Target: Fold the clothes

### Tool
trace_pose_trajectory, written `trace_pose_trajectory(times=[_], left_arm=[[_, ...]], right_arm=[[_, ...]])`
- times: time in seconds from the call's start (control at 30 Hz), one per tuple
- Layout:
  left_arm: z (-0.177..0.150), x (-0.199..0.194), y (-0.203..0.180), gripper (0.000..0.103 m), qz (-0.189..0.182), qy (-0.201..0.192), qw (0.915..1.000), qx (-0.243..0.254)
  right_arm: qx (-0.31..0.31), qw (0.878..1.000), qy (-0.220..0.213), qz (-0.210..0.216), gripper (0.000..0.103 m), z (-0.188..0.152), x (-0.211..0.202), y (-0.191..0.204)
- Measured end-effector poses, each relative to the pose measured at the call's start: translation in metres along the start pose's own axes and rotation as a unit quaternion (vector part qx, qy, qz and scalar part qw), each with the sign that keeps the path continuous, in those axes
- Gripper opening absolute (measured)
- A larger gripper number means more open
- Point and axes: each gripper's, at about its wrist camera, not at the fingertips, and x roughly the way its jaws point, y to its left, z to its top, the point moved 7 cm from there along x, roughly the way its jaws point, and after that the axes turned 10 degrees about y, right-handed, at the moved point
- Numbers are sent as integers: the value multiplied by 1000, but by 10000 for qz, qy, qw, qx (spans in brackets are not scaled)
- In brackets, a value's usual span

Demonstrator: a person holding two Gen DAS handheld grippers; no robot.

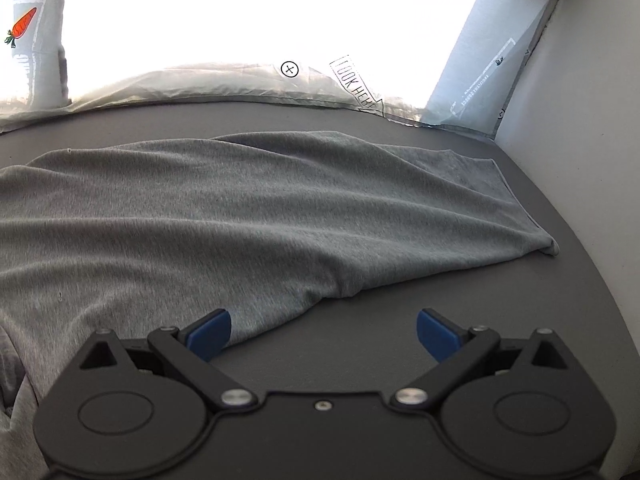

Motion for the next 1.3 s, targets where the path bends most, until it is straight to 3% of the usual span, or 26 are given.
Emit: trace_pose_trajectory(times=[0.13, 0.27, 0.43, 0.57, 0.7, 0.77, 0.83, 0.97, 1.13, 1.3], left_arm=[[-15, -3, 31, 71, -743, 213, 9954, -572], [-61, -29, 27, 71, -1229, 435, 9897, -586], [-134, -61, 32, 71, -1463, 896, 9820, -792], [-187, -82, 44, 73, -1899, 1308, 9634, -1364], [-224, -97, 50, 76, -2452, 1656, 9337, -2017], [-233, -102, 51, 76, -2607, 1718, 9266, -2097], [-238, -103, 53, 76, -2649, 1722, 9265, -2044], [-235, -94, 63, 76, -2613, 1660, 9334, -1815], [-222, -69, 80, 76, -2642, 1575, 9378, -1613], [-213, -47, 87, 76, -2841, 1650, 9316, -1557]], right_arm=[[-140, 9997, -42, 207, 101, 14, -3, 20], [-248, 9977, -298, 556, 101, 27, -20, 47], [228, 9865, -215, 1606, 100, 15, -47, 71], [794, 9644, 158, 2519, 83, -6, -64, 88], [975, 9453, 276, 3099, 65, -21, -85, 103], [978, 9386, 243, 3300, 59, -24, -96, 113], [931, 9323, 203, 3489, 52, -26, -108, 126], [767, 9170, 315, 3902, 27, -32, -126, 168], [599, 8936, 764, 4383, 24, -50, -138, 238], [1108, 8364, 2076, 4950, 25, -85, -137, 293]])
